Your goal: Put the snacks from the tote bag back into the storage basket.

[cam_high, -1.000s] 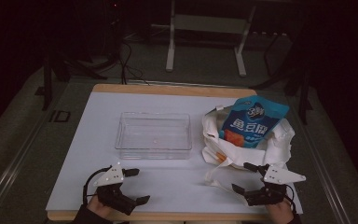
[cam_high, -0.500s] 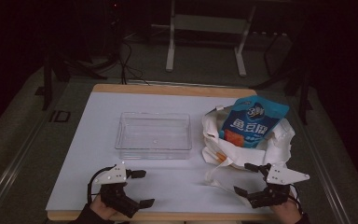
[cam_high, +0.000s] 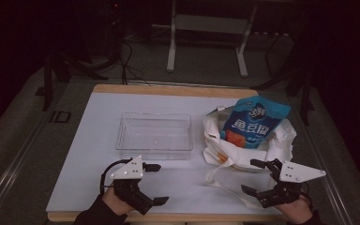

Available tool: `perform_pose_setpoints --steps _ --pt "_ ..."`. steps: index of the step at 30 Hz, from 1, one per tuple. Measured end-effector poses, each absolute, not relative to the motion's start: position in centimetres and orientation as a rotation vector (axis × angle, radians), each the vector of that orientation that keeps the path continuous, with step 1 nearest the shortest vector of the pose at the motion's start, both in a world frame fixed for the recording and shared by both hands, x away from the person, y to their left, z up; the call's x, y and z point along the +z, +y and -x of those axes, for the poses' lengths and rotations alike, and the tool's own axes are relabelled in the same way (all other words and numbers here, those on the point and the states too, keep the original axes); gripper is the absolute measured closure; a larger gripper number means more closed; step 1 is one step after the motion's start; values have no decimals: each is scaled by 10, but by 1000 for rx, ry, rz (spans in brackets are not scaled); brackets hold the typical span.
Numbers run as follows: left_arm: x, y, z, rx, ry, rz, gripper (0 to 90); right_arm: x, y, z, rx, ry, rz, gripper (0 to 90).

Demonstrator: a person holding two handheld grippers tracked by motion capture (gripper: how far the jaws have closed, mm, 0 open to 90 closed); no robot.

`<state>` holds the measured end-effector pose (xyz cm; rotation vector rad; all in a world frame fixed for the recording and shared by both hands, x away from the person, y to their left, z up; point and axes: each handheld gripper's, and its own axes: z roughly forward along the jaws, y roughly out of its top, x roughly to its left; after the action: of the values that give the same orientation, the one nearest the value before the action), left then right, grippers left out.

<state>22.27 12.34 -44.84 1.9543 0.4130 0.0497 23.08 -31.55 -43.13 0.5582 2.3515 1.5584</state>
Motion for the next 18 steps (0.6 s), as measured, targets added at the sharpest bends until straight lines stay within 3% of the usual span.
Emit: perform_pose_setpoints --steps 18 --pt "-417 88 -257 90 337 -1947 14 -405 -332 -241 1565 2280 -519 135"
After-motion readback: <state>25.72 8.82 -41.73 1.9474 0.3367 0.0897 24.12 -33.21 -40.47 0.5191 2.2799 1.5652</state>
